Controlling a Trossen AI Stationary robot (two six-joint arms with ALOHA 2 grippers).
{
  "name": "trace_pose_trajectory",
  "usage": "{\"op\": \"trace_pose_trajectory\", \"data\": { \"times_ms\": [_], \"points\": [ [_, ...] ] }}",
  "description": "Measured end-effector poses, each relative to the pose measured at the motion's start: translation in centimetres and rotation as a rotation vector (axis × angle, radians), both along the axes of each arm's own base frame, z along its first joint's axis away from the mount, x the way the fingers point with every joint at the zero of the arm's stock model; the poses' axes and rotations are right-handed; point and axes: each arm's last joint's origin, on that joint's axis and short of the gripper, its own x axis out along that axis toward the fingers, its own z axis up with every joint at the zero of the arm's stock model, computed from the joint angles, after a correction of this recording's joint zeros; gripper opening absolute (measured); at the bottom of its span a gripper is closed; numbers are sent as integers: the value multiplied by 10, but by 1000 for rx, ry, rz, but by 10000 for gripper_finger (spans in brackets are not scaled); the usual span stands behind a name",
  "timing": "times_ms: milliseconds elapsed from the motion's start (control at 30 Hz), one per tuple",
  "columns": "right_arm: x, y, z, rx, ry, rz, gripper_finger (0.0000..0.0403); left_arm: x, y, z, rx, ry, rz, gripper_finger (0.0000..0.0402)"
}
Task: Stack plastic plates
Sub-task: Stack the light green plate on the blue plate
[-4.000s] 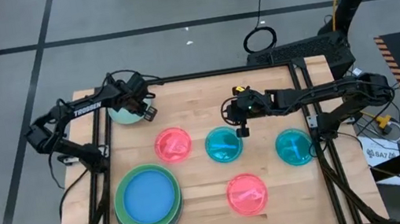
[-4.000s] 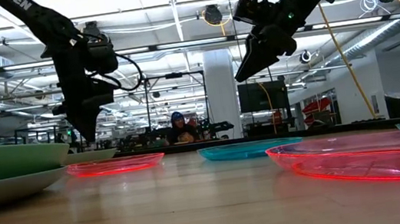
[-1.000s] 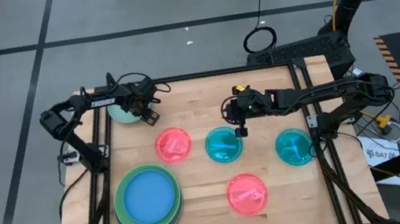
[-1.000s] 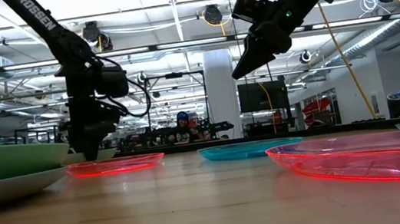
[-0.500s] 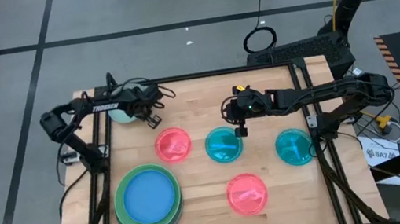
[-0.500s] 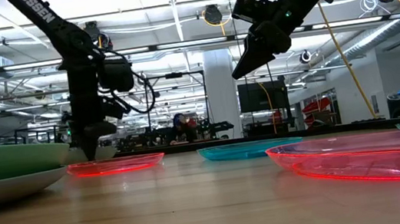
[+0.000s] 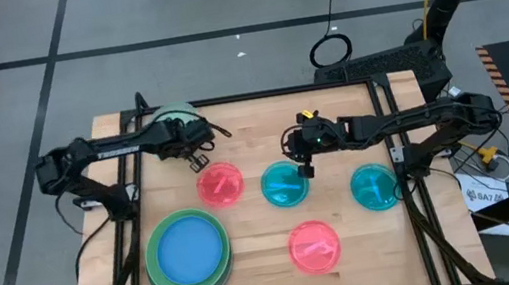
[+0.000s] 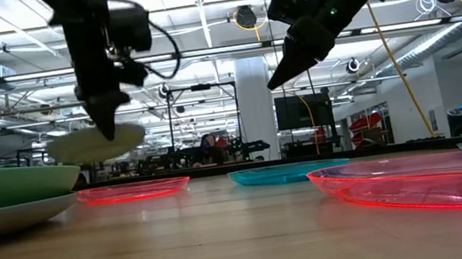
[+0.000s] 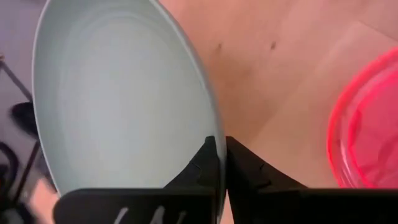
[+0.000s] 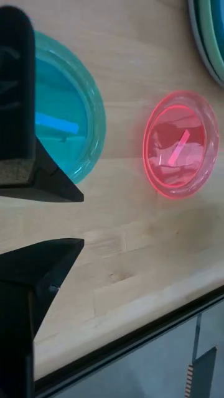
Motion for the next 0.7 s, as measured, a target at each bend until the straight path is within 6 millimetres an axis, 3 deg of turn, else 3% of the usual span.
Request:
{"op": "trace_pose_trajectory", "data": {
  "times_ms": [167,333,500,700],
  "points": [
    [1,5,0,11,-1,8,100,9,-28,39,2,-30,-63,12],
    [0,8,-1,13,13,18,100,15,-73,68,-37,-85,-140,12],
    [0,9,-1,13,15,22,100,13,-128,81,-124,-139,-219,12],
    [0,9,-1,3,14,29,100,-1,-187,80,-192,-147,-372,12]
  ]
}}
